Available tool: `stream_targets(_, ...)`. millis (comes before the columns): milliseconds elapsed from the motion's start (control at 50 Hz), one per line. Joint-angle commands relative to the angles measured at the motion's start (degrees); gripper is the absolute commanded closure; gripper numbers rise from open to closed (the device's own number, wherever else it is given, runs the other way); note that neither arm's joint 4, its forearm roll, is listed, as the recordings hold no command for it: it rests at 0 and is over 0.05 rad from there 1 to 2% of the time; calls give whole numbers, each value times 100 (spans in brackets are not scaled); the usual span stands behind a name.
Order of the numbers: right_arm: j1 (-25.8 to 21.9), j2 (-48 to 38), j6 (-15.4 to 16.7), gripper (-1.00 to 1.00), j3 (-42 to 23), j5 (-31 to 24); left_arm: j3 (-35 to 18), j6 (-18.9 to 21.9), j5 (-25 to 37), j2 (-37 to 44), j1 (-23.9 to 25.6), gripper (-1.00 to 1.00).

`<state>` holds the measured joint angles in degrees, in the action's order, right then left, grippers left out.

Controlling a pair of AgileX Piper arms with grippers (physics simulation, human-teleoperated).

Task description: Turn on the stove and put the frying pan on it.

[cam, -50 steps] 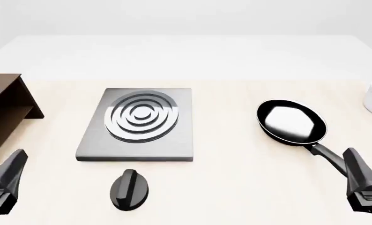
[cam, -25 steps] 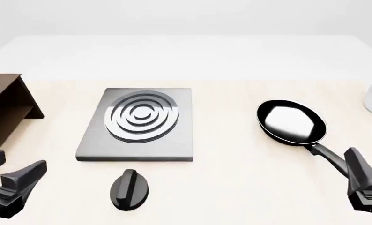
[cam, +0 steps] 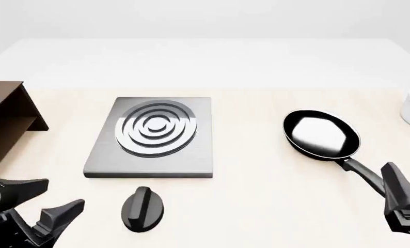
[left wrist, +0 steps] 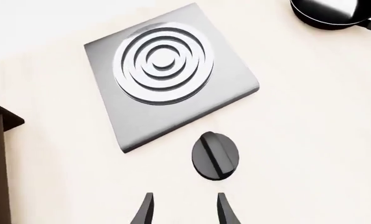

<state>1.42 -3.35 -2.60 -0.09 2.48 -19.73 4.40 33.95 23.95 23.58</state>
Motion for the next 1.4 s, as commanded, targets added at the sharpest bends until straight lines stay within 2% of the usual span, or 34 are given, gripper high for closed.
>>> stream_targets(20, -3, 35, 13, -100, -2, -28, 206, -54, -270, 194, 372, -100)
stream_targets(440, -6, 70, 32, -100, 0, -84, 687, -182, -1286, 935, 908, -100)
stream_targets(860, -4, 7, 43, -100, 2, -31, 1058, -133, -2327, 1773, 965, -100)
stream_targets(1400, -5, -24, 74, -100, 2, -21, 1211, -249, -3226, 2621, 1277, -100)
